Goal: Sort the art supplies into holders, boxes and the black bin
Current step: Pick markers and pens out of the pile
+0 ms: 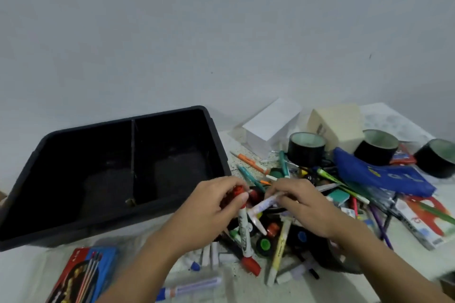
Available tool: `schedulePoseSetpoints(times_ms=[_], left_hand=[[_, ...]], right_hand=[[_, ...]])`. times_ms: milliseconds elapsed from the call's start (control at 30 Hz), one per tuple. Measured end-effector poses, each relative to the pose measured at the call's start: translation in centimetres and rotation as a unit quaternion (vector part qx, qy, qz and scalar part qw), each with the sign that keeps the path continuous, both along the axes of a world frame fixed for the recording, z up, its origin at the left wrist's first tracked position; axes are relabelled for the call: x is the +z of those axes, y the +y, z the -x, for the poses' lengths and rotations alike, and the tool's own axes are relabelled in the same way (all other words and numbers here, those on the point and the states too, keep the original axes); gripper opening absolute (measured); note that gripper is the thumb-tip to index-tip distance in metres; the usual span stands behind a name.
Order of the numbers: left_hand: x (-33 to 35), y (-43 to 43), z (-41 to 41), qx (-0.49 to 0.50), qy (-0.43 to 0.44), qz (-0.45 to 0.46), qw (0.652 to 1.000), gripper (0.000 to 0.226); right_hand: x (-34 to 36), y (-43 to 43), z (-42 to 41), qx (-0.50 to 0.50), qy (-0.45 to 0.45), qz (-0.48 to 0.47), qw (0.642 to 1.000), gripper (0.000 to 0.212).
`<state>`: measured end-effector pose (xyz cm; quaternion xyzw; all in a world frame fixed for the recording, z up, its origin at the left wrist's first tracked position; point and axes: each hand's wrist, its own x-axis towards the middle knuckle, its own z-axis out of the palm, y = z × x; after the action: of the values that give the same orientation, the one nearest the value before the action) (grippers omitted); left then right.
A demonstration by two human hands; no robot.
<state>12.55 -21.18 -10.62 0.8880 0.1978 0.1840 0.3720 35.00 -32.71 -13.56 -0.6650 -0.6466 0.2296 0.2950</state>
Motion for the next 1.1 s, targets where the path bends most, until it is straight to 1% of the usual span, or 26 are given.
schedulePoseSetpoints(times_ms=[133,233,333,433,500,600,700,867,967,1033,1100], left_hand=[[-0.9,-1.0,-5.1,0.008,0.04,-0.063,0.997,0.022],[-1.9,-1.3,-8.3,0.047,0.043,-0.087,0.994,0.018],[-3.2,-1.6,-10.6,0.094,0.066,-0.09,0.989,0.012],[-4.3,-1.4,-12.1,0.112,0.079,-0.094,0.986,0.007],[-5.1,-1.2,-12.7,0.118,0.108,-0.094,0.983,0.011],[-6.1,-0.9,-12.7,0.145,0.14,-0.096,0.975,0.018],[-6.5,-1.0,-12.6,0.174,0.124,-0.074,0.974,0.016],[-5.2,-0.4,-12.9,0.177,0.12,-0.045,0.976,0.01],[-3.5,1.3,-14.7,0.189,0.094,-0.071,0.975,0.007],[-2.3,3.2,-16.8,0.207,0.07,-0.103,0.97,0.003],[-1.6,5.3,-19.2,0.217,0.057,-0.146,0.964,0.016]], right_hand=[[0.0,-0.4,-3.2,-0.023,-0.038,-0.015,0.999,0.021],[-0.7,-0.1,-6.1,-0.019,-0.073,-0.019,0.997,0.022],[-2.0,-0.3,-8.9,0.012,-0.104,-0.023,0.994,0.019],[-2.5,-0.2,-11.2,0.035,-0.163,-0.048,0.985,0.023],[-2.7,0.0,-12.2,0.065,-0.207,-0.044,0.975,0.026],[-3.0,0.2,-12.7,0.113,-0.235,-0.036,0.965,0.027],[-3.4,0.5,-13.1,0.135,-0.24,-0.04,0.961,0.026],[-2.8,1.5,-13.4,0.154,-0.23,-0.056,0.959,0.023],[-0.9,2.8,-13.9,0.158,-0.196,-0.069,0.965,0.028],[0.3,4.2,-14.7,0.133,-0.177,-0.097,0.97,0.023],[1.1,5.9,-15.5,0.082,-0.168,-0.128,0.974,0.021]])
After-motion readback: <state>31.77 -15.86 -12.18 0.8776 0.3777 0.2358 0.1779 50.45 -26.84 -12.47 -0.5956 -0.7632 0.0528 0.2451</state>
